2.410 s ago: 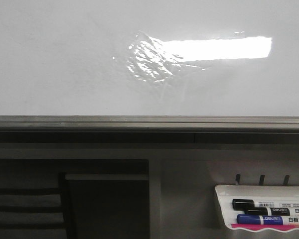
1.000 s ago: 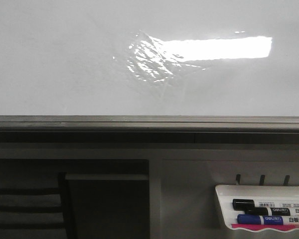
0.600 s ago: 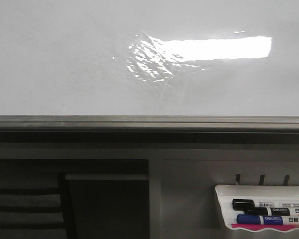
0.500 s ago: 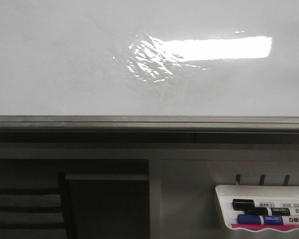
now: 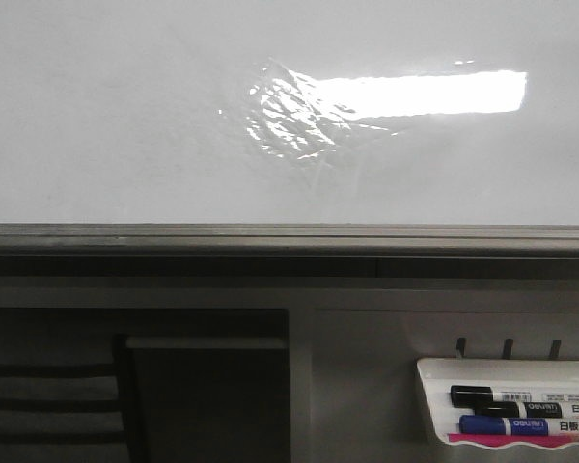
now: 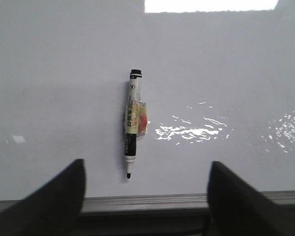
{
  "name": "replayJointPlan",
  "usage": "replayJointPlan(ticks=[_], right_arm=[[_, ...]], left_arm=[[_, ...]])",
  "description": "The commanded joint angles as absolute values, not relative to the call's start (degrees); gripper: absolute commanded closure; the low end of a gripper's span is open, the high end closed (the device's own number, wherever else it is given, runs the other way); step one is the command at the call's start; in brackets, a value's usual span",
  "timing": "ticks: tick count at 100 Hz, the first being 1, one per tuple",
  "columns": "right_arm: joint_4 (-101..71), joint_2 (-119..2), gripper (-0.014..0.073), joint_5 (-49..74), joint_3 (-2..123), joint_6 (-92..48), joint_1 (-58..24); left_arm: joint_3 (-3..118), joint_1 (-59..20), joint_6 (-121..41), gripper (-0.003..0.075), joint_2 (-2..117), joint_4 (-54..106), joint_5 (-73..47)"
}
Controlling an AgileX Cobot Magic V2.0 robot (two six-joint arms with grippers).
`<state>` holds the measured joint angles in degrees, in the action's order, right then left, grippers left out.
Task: Write number 7 on whiteboard
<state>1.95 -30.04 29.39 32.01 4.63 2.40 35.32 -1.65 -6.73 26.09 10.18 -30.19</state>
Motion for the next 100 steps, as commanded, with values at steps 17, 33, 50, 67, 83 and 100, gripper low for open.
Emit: replayJointPlan(ticks=[17,33,50,67,83,100], right_arm=[[1.63,-30.76,-0.0067,26.57,33.96,4.45,2.37],[1.63,-30.76,-0.0064,26.57,33.96,4.45,2.37],[0.82,-30.76,-0.0064,26.26,33.96,4.45,2.37],[0.82,-30.76,-0.0064,26.26,33.96,4.45,2.37],[0.82,-30.76,-0.0064,26.26,33.96,4.45,2.37],[0.82,-30.76,-0.0064,26.26,33.96,4.45,2.37]], left_arm=[[37.05,-2.08,-6.27,0.0075,26.86,11.16,-25.58],[37.05,-2.08,-6.27,0.0105,26.86,11.16,-25.58],[37.05,-2.08,-6.27,0.0155,26.98,14.2,-24.45],[37.05,-2.08,-7.12,0.0216,30.2,10.24,-24.22],[37.55,-2.08,-7.12,0.029,38.56,7.93,-24.22],[39.28,-2.08,-7.12,0.0342,48.18,7.93,-20.58]])
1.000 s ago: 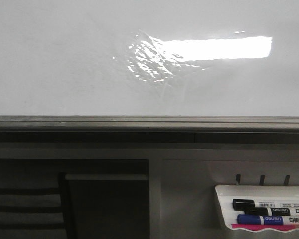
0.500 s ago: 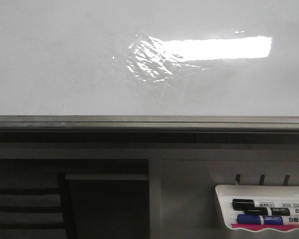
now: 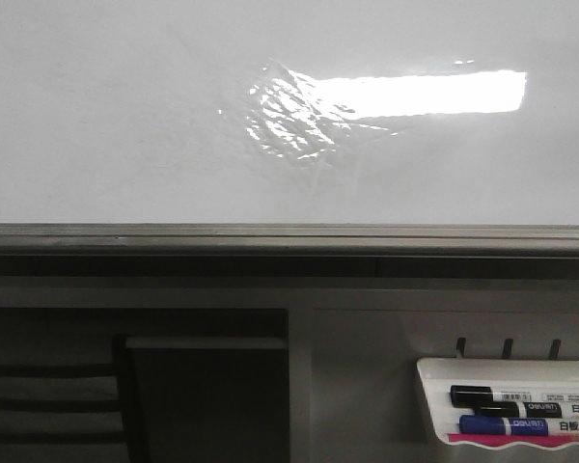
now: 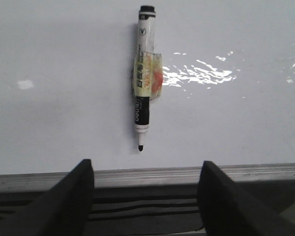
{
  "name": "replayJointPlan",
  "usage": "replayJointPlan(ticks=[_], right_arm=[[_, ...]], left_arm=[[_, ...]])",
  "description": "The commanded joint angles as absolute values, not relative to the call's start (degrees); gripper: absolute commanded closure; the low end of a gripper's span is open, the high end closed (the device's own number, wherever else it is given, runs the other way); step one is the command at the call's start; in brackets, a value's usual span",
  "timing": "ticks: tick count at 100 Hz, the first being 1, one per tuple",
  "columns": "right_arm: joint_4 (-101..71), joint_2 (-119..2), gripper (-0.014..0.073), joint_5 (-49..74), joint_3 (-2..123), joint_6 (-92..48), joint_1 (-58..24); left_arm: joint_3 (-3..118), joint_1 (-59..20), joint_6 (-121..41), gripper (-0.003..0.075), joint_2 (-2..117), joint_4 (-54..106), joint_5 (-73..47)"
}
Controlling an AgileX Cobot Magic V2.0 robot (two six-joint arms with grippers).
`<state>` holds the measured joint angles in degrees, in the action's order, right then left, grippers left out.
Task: Write number 7 on whiteboard
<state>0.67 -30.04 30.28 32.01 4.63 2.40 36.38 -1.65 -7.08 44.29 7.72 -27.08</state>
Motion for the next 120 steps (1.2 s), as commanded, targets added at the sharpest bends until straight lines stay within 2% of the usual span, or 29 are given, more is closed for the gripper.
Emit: replayJointPlan(ticks=[1,26,54,120], right_arm=[[0.82,-30.76,-0.0064,26.26,33.96,4.45,2.37],[0.82,-30.76,-0.0064,26.26,33.96,4.45,2.37],[0.82,-30.76,-0.0064,26.26,33.96,4.45,2.37],[0.82,-30.76,-0.0064,26.26,33.96,4.45,2.37]], left_arm=[[39.38,-2.08,-7.12,0.0344,48.93,7.93,-20.4],[43.93,-2.08,-7.12,0.0353,62.4,7.93,-16.91],[48.93,-2.08,-7.12,0.0353,71.75,8.45,-16.52],[49.65,-2.08,-7.12,0.0356,77.78,8.55,-13.22]])
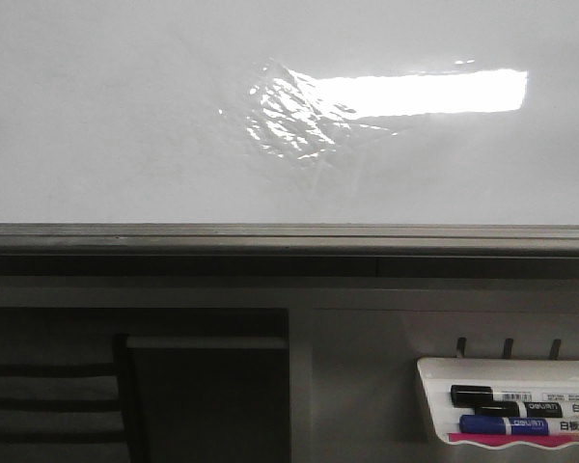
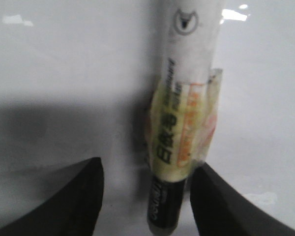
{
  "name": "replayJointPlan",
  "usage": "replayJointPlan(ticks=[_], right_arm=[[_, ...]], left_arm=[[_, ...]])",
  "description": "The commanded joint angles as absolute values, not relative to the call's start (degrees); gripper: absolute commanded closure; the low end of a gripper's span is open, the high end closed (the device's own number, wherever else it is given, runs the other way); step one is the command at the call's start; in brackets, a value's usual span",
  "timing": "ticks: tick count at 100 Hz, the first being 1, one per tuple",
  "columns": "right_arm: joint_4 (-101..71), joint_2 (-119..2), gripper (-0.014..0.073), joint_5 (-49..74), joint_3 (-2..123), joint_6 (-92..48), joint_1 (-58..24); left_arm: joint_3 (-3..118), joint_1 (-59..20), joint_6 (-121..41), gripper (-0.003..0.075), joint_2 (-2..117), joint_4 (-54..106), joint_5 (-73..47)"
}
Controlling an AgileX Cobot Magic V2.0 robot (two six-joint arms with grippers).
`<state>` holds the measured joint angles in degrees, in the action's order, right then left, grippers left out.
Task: Write number 7 on whiteboard
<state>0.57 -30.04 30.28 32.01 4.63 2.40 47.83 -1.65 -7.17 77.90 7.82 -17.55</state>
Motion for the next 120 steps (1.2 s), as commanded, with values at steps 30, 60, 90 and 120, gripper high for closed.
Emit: replayJointPlan(ticks=[30,60,90,120], right_arm=[[0.82,-30.76,-0.0064,26.26,33.96,4.45,2.37],[-0.48,-30.76,-0.0064,28.84,34.45,4.45,2.37],[-3.86,-34.52,-0.0064,43.98,42.98,-1.68,2.1],[-32.59,-45.95,-0.0064,60.71,50.66,-38.69,1.69]], left_arm=[[49.65,-2.08,-7.12,0.0611,77.78,8.55,-12.6],[49.65,-5.15,-7.36,0.0741,75.27,8.43,-17.24],[58.74,-12.9,-22.12,0.0741,72.96,9.9,-47.42],[65.06,-27.16,-43.57,0.0741,73.09,22.87,-64.99]])
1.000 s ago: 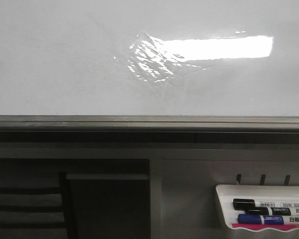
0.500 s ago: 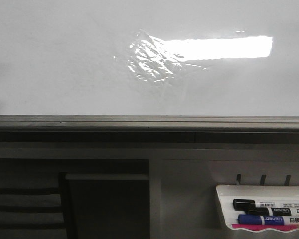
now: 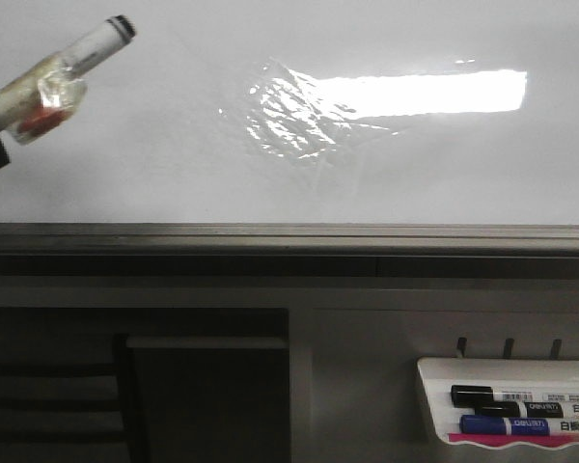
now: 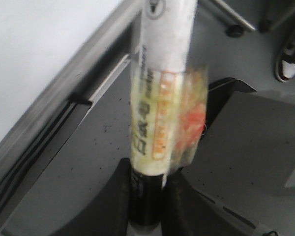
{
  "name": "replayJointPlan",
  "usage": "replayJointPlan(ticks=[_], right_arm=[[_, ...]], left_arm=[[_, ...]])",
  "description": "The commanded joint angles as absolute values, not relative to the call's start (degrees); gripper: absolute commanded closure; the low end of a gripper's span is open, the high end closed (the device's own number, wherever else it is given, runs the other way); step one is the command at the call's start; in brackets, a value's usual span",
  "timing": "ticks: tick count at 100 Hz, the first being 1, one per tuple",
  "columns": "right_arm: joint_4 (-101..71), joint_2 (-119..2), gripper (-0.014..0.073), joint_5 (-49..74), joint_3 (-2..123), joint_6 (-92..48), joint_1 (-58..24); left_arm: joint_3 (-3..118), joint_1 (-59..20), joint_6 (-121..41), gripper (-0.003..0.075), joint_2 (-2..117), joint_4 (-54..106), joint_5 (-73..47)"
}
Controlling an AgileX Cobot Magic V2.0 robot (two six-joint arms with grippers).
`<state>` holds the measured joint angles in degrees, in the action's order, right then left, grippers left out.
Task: Write number 7 on whiteboard
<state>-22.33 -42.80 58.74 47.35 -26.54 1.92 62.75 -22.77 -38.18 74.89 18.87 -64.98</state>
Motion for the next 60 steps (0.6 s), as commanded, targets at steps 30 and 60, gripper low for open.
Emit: replayJointPlan(ticks=[30,60], right_arm=[[-47.0,-53.36,-0.0064,58.94,52.41,-63.16,-10.64],[-46.76,-62.08,-0.0052,56.36,59.82,-63.16,-24.07]], left_arm=[[65.22,-41.75,-47.51,0.0741,73.18,22.62,-58.07],[66.76,-44.07,-47.17,0.0741,73.18,22.53,-58.99]])
